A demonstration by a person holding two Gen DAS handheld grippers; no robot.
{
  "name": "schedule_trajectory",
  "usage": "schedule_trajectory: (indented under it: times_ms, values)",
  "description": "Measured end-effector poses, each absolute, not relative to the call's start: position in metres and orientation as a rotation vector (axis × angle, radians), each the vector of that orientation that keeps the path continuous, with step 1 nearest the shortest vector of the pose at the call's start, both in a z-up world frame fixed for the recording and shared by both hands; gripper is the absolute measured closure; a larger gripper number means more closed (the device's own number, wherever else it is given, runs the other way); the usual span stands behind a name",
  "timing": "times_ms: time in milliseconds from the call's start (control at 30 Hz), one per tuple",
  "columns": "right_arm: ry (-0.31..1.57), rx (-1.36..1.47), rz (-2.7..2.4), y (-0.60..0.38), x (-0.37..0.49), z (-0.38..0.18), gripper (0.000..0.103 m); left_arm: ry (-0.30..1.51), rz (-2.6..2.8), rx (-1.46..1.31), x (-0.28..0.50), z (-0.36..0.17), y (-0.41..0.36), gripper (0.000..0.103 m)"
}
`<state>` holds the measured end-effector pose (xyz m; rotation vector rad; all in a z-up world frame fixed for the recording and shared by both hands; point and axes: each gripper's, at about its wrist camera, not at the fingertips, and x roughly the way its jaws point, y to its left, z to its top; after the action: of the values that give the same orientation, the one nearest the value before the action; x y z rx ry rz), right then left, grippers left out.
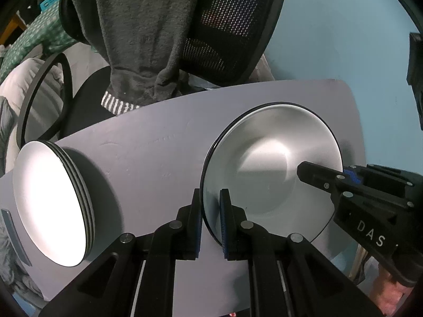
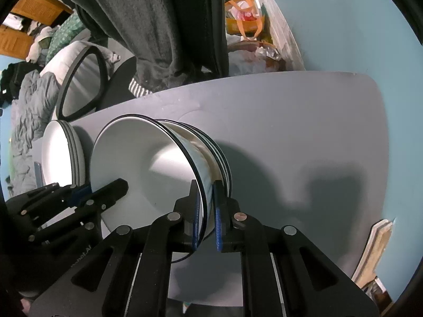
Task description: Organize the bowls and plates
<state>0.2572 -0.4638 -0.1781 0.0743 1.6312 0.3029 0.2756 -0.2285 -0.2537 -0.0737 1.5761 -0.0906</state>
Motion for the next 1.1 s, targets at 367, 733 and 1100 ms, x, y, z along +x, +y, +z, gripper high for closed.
schedule_trajectory:
  times_ms: [367,733,1100]
  values:
    - [1.683,0.079,0.324,-0.461,0.263,-0.175,0.085,1.572,-0.081,-0.067,0.274,-0.247,-0.222,0.087]
    - [1.673,0.070,0.321,-0.459,0.261,-0.166,0.076,1.569,-0.087,-0.095,0.267,-0.242,-0.216,0.077]
    - [1.643,0.023,0.312,-0.473,0.261,-0.166,0.059,1.552,-0.079,-0.155,0.260,-0.231,-0.212,0.054]
